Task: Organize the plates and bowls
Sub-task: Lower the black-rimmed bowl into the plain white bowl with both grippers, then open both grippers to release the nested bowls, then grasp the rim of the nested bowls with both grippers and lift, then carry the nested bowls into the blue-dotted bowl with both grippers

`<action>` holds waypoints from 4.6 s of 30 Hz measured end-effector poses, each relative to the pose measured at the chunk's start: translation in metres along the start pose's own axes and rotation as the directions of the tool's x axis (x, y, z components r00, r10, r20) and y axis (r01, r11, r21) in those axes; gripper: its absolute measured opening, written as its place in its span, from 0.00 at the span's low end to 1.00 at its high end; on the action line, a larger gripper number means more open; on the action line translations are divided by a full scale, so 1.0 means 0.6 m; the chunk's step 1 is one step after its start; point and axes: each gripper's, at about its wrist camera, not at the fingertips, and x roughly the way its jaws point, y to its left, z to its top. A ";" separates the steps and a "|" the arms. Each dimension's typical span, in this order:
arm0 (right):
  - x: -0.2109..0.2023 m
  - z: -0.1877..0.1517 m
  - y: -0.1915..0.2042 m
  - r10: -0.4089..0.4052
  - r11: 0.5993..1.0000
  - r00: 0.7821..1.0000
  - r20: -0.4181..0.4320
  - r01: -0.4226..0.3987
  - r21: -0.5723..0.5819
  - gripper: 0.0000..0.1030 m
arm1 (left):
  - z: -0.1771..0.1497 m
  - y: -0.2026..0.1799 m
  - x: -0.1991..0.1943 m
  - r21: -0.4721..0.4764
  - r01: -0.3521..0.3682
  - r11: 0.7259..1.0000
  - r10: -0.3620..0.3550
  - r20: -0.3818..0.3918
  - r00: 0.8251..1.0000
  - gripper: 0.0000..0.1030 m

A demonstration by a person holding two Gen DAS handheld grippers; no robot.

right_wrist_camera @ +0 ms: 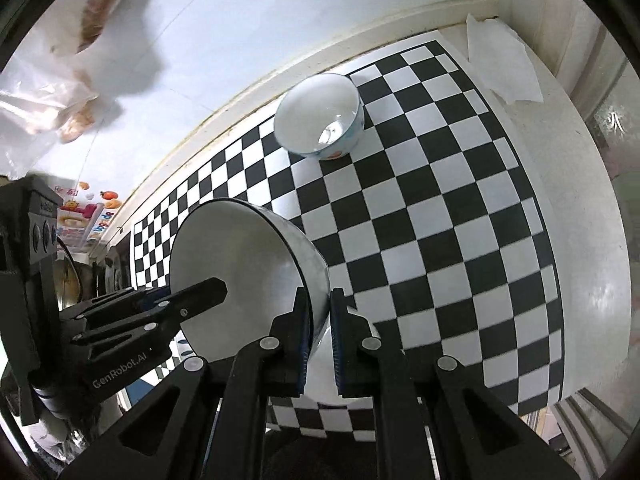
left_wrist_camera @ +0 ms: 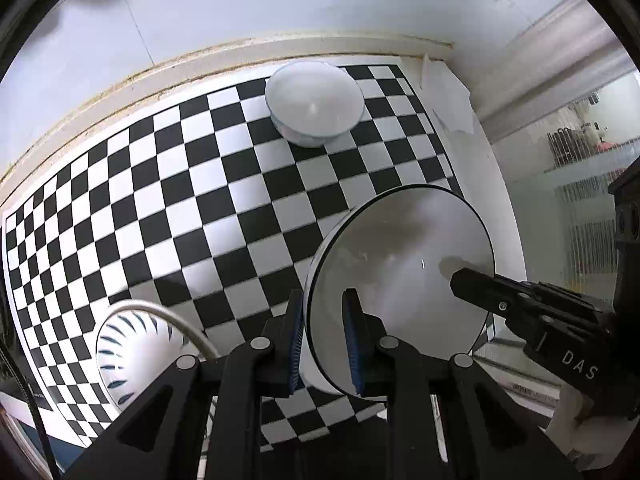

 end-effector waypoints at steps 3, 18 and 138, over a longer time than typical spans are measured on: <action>-0.008 -0.023 0.005 -0.003 1.000 1.000 -0.001 0.003 -0.003 0.11 | -0.022 0.002 0.001 0.007 0.001 1.000 -0.001 -0.004 1.000 0.16; 0.083 -0.112 -0.043 -0.048 0.997 0.992 -0.117 0.055 0.055 0.11 | -0.081 0.007 0.126 0.029 -0.025 0.999 0.030 -0.172 0.985 0.16; 0.082 -0.121 -0.032 -0.096 0.994 0.990 -0.107 0.100 0.033 0.10 | -0.087 0.000 0.107 0.048 -0.071 0.996 0.077 -0.141 0.987 0.12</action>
